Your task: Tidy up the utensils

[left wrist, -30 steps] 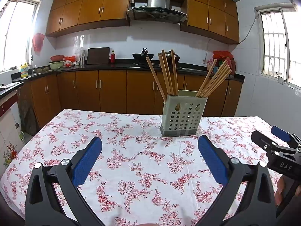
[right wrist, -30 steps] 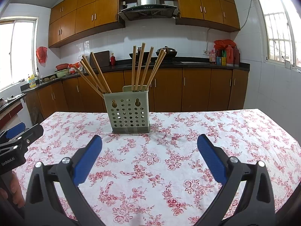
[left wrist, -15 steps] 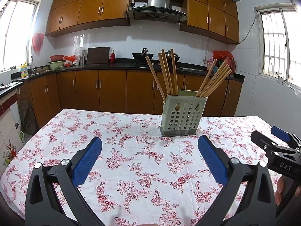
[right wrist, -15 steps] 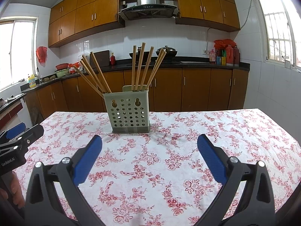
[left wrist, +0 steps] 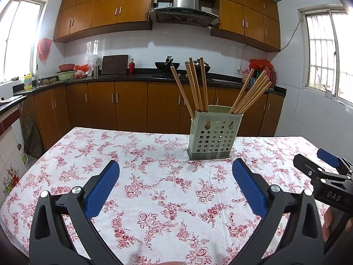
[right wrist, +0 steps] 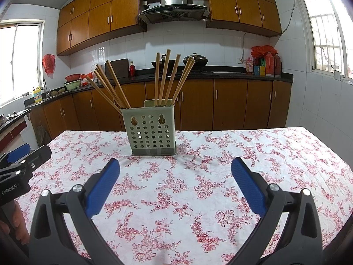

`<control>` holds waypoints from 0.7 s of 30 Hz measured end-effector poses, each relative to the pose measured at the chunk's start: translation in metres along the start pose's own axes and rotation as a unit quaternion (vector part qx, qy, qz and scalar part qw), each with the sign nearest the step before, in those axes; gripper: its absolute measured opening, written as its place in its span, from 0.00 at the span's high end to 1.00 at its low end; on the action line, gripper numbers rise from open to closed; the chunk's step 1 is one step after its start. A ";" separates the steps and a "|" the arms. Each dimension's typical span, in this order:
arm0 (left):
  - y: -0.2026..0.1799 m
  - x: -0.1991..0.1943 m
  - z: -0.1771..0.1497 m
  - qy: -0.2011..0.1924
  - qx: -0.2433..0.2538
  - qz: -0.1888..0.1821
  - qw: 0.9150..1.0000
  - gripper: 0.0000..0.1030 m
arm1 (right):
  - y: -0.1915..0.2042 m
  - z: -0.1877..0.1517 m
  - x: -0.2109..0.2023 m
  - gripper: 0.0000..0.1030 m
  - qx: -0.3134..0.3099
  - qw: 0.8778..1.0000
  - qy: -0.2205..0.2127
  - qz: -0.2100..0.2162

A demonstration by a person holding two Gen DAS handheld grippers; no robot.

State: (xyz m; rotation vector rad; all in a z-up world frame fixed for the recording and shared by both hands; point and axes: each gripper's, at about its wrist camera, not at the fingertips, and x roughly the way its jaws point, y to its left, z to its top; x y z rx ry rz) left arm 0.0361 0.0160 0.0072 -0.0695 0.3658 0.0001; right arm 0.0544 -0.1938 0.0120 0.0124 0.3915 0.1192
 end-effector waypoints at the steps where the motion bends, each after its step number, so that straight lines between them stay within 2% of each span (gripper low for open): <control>1: 0.000 0.000 0.000 0.000 0.000 0.000 1.000 0.02 | 0.000 0.000 0.000 0.04 0.000 1.000 0.000 0.000; 21: -0.001 0.000 0.001 -0.001 0.000 0.000 1.000 0.02 | 0.000 -0.002 0.000 0.04 0.001 1.000 0.002 0.000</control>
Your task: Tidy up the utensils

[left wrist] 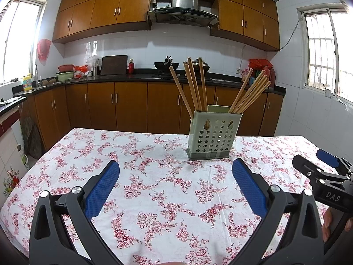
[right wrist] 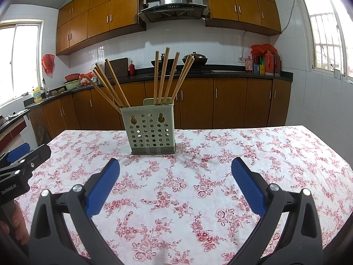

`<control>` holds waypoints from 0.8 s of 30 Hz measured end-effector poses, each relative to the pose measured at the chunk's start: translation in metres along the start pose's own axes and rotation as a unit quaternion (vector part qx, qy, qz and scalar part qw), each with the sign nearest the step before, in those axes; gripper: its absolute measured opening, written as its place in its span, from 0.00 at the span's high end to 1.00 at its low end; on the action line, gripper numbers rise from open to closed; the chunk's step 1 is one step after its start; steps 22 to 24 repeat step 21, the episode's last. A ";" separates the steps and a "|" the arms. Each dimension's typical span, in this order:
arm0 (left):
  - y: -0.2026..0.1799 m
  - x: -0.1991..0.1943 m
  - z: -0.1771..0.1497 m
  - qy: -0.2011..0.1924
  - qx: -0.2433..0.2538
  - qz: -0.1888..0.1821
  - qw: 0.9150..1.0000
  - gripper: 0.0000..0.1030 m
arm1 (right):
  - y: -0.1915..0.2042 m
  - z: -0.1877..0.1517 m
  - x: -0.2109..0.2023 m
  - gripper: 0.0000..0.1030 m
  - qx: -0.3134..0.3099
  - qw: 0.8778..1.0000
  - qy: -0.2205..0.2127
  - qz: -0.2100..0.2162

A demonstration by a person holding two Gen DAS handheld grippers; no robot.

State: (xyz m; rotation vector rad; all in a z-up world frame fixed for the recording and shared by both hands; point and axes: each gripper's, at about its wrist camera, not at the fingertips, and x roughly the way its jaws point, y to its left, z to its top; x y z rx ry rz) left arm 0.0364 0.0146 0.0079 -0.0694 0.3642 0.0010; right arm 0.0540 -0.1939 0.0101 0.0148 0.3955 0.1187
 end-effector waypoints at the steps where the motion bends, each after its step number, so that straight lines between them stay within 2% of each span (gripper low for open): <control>1: 0.000 0.000 0.000 0.000 0.000 0.000 1.000 0.02 | 0.000 -0.001 -0.001 0.04 0.000 1.000 0.000 0.000; 24: 0.008 0.000 0.000 0.001 -0.004 -0.002 1.000 0.02 | 0.000 -0.001 0.001 0.04 0.001 1.000 0.001 0.000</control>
